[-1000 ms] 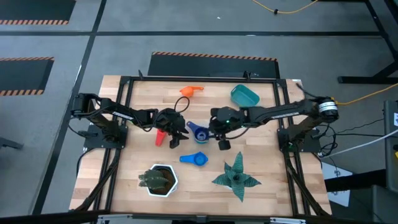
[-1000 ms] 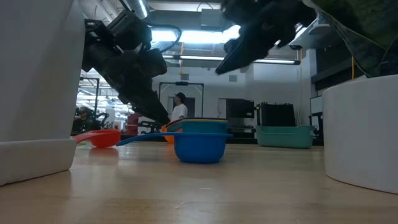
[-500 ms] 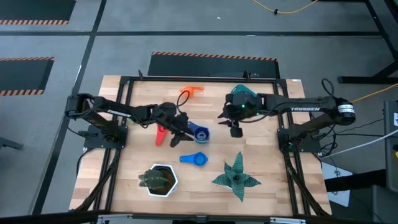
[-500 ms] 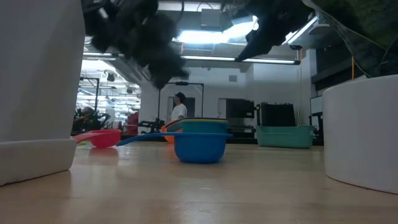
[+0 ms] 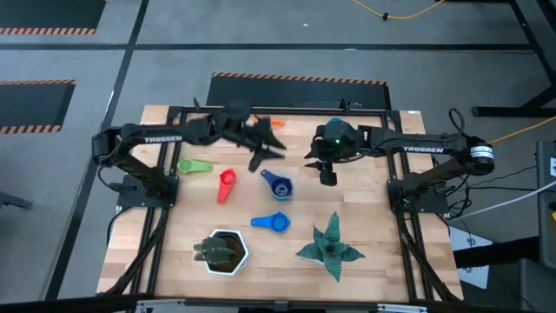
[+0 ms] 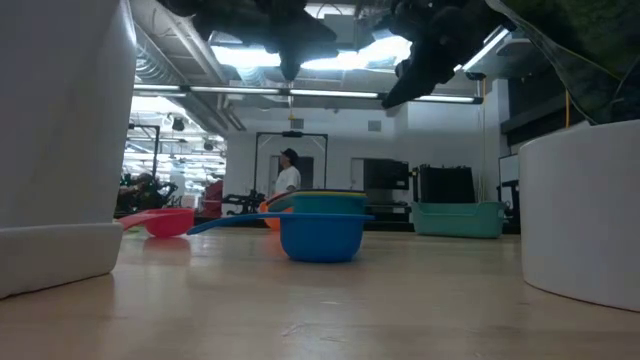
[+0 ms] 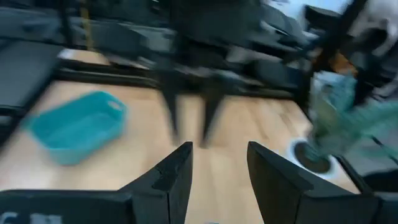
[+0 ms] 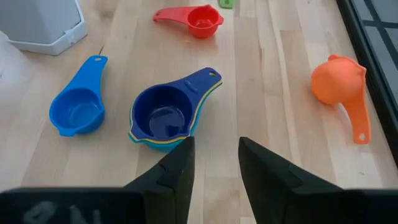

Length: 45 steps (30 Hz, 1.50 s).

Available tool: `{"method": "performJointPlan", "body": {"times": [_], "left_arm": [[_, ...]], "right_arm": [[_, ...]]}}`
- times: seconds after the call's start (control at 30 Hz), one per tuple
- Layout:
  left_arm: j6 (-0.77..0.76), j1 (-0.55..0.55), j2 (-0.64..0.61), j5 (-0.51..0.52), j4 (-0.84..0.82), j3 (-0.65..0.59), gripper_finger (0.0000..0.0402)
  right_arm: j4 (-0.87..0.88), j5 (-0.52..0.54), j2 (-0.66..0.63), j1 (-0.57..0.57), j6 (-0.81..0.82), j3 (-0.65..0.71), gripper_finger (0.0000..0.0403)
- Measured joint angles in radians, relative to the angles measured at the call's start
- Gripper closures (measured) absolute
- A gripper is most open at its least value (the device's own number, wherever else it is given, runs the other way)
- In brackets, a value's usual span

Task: Nest measuring cups in basket
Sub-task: Stack the orange measuring cup on top of the dark blue measuring cup

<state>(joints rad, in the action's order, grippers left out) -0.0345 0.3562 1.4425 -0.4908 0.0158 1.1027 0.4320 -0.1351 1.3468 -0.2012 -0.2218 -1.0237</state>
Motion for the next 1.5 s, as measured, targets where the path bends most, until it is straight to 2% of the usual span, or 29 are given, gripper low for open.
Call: {"method": "performJointPlan", "body": {"times": [0.17,0.43,0.7,0.87,1.1,1.5], "left_arm": [[0.002,0.127,0.0,-0.002,-0.034,0.06,0.0256],[-0.007,0.338,0.004,-0.002,-0.132,0.061,0.0256],[-0.01,0.469,0.073,-0.006,-0.219,0.061,0.0256],[-0.016,0.486,0.133,-0.058,-0.217,0.061,0.0256],[-0.015,0.475,0.208,-0.036,-0.218,0.06,0.0256],[-0.008,0.449,0.255,0.164,-0.221,0.059,0.0256]], "right_arm": [[0.0,0.0,0.0,0.0,0.0,0.0,0.0274],[0.0,0.0,0.0,0.0,0.0,0.0,0.0274],[0.0,0.0,0.0,0.0,-0.025,0.0,0.0274],[0.0,0.0,0.0,0.0,-0.024,0.0,0.0274],[0.0,0.0,0.0,0.0,-0.025,0.0,0.0274],[-0.001,0.0,0.001,0.0,-0.026,0.0,0.0274]]}}
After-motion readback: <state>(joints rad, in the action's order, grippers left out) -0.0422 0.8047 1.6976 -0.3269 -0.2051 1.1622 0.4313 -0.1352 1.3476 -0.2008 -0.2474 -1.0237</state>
